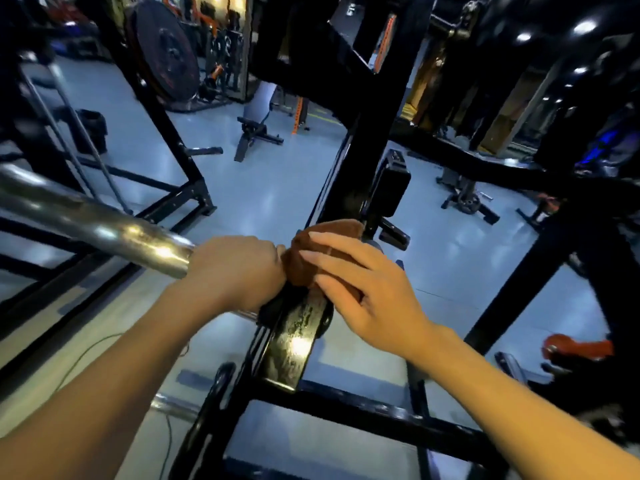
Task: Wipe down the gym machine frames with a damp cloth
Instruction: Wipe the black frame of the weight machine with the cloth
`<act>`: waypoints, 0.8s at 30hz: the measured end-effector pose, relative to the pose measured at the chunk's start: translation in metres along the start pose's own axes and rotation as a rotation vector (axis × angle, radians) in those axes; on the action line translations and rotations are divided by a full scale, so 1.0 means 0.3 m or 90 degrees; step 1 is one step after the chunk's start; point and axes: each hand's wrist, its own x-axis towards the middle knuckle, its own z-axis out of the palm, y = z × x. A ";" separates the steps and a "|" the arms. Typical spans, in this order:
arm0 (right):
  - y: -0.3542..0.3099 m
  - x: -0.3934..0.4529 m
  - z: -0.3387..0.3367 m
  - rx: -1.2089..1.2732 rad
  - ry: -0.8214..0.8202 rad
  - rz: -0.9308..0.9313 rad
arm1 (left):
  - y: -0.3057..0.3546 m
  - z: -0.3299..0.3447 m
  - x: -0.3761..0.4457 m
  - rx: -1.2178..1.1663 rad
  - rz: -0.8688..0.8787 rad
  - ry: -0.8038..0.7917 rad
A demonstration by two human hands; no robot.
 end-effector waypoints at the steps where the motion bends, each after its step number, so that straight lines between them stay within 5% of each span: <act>1: 0.000 0.000 0.000 -0.009 0.002 0.001 | 0.001 0.003 -0.004 -0.006 -0.006 0.005; 7: -0.027 -0.022 0.034 0.007 0.034 0.032 | -0.007 0.024 0.012 -0.028 0.028 0.028; 15: -0.071 -0.108 0.041 0.002 -0.019 -0.040 | -0.020 0.033 0.018 0.135 0.190 0.038; 19: -0.079 -0.099 0.059 0.006 0.056 0.043 | -0.016 0.033 0.025 0.112 0.180 0.042; 24: -0.156 -0.195 0.105 -0.039 -0.051 -0.090 | -0.018 0.050 0.036 0.162 0.193 0.077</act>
